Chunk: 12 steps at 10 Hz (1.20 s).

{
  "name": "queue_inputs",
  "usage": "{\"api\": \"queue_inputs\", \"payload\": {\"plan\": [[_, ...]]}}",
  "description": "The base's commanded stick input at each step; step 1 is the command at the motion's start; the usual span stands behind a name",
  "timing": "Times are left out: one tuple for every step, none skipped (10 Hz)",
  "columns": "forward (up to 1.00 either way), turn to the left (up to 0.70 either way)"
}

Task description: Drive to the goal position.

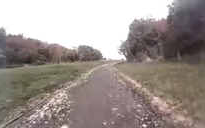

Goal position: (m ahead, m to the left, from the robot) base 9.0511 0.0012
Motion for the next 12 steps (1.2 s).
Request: {"api": "queue_inputs", "payload": {"plan": [[0.70, 0.00], [0.70, 0.00], [0.70, 0.00], [0.70, 0.00], [0.70, 0.00], [0.70, 0.00], [0.70, 0.00], [0.40, 0.00], [0.00, 0.00], [0.00, 0.00], [0.00, 0.00], [0.00, 0.00]]}}
